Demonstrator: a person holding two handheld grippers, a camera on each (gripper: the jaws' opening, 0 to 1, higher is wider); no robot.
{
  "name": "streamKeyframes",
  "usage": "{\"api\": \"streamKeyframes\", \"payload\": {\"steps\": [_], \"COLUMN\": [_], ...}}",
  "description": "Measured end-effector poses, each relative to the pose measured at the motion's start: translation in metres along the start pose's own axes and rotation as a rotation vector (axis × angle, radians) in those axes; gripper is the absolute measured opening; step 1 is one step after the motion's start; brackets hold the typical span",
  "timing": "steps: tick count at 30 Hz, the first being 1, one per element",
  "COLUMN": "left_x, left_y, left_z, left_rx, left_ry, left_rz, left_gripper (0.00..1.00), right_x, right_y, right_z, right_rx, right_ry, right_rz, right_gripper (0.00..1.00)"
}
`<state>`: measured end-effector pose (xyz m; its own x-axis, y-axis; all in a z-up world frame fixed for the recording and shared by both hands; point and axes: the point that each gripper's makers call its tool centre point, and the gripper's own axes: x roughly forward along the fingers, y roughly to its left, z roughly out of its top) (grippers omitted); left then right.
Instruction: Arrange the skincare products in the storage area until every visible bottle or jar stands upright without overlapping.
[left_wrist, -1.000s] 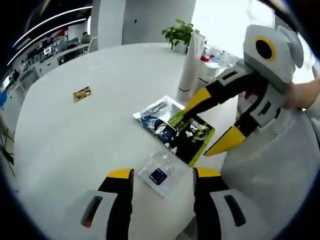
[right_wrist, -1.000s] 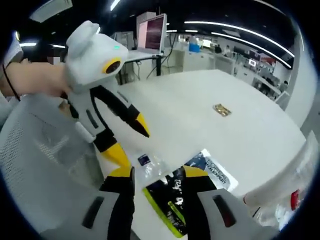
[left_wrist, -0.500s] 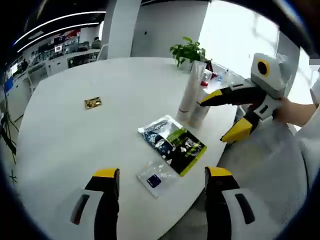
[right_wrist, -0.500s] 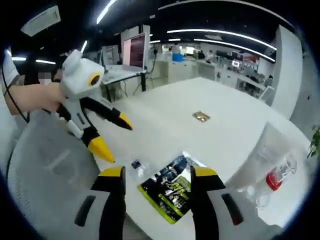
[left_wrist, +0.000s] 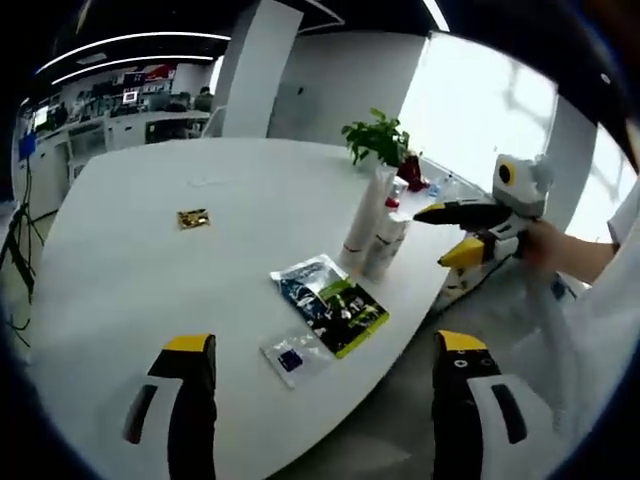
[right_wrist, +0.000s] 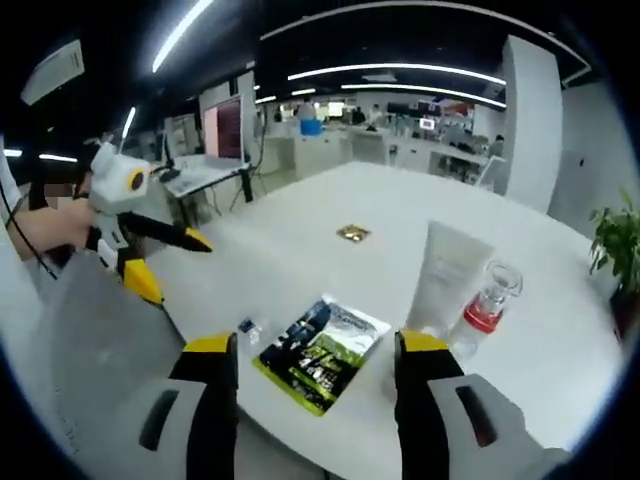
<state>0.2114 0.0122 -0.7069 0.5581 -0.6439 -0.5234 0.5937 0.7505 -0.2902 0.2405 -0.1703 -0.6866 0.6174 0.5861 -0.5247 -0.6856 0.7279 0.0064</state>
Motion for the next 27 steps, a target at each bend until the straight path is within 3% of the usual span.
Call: {"api": "streamKeyframes", "payload": {"steps": [6,12,18,23,27], "left_x": [-0.015,-0.024,-0.039,-0.051,-0.055], "left_y": [-0.007,-0.005,-0.002,-0.001,-0.004], "left_z": [0.014,0.018,0.011,0.007,0.001], "left_rx": [-0.023,-0.043,-0.078,-0.084,-0.081], "left_ry": [-0.084,-0.116,-0.130,-0.146,-0.139], "left_rz": [0.033,0.092,0.157,0.215,0.246], "left_gripper": [0.93,0.99,0.99,0.99,0.99], "right_x": [-0.008,-0.016,-0.022,-0.026,-0.030], "right_y": [0.003,0.004,0.003,0.001,0.002], "right_z": [-0.007,0.001,-0.009,0.000,-0.002], "right_rx": [0.053,0.078,0.108,0.110,0.126], "right_ry": [-0.003,-0.043,-0.009,-0.064,-0.049], "right_rz": [0.007,0.005,-0.002,0.004,0.002], "right_gripper": [0.73,0.80,0.88,0.92,0.93]}}
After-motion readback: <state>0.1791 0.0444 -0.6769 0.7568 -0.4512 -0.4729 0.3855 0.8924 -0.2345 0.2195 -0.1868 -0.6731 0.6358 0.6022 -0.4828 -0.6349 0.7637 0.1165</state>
